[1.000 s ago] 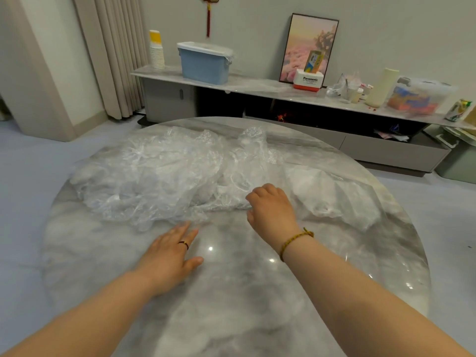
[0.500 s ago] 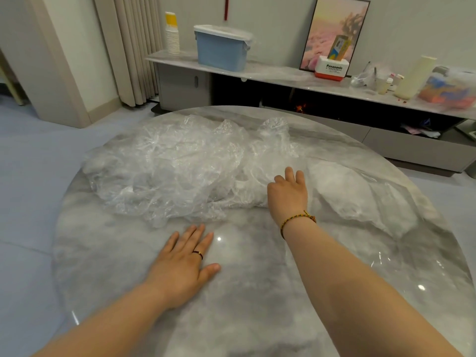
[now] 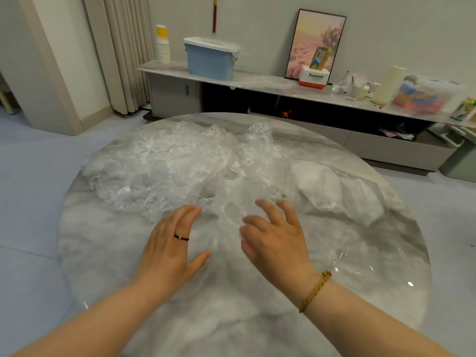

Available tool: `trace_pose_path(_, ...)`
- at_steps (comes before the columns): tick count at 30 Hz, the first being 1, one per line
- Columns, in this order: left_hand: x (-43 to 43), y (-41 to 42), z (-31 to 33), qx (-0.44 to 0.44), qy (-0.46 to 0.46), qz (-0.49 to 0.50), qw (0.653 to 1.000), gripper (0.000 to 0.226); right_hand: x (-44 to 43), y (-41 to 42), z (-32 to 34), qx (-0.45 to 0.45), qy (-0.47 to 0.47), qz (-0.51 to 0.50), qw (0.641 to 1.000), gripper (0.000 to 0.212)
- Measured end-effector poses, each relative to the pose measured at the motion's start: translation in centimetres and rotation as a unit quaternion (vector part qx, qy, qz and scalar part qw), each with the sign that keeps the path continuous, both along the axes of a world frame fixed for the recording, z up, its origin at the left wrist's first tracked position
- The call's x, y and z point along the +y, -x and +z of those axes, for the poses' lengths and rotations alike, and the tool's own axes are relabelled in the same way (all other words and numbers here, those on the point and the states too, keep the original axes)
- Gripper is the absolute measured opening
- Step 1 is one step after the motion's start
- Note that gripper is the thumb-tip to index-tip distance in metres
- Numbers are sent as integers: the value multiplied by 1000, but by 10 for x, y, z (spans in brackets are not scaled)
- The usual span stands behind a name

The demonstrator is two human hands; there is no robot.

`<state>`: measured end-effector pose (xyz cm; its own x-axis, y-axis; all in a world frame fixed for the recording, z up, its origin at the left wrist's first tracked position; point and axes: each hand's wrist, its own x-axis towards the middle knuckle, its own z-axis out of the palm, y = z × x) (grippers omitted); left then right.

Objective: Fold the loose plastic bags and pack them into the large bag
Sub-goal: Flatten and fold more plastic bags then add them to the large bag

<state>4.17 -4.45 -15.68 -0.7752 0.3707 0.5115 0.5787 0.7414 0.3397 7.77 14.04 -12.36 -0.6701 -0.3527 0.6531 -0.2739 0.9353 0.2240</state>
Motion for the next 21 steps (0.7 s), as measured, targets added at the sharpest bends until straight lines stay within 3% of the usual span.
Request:
trace_pose_path(4,3,-27,-6,49,64,-86,993,77,1,-41,-19,-35,-11,37,999,28)
trace_pose_path(10,7,-47,-32,60,186,-179,964,25,6,-77,-37,-153,-29,24,988,33)
trace_pose_path(13,5,-47,-34,36,184,-193,963,11,17,-83,-42,-188,-56,11,981,33)
trace_pose_path(15,4,-45,-33,12,176,-191,965,24,29,-82,-48,-199,-59,2,978,47)
trace_pose_path(17,1,-44,-34,0,172,-196,965,26,39,-80,-52,-209,-45,4,977,39)
trace_pose_path(19,0,-43,-35,-10,166,-208,964,8,46,-77,-56,-223,-26,-1,974,30)
trace_pose_path(21,-1,-43,-33,-20,154,-206,966,13,49,-71,-59,-222,-26,-9,975,28)
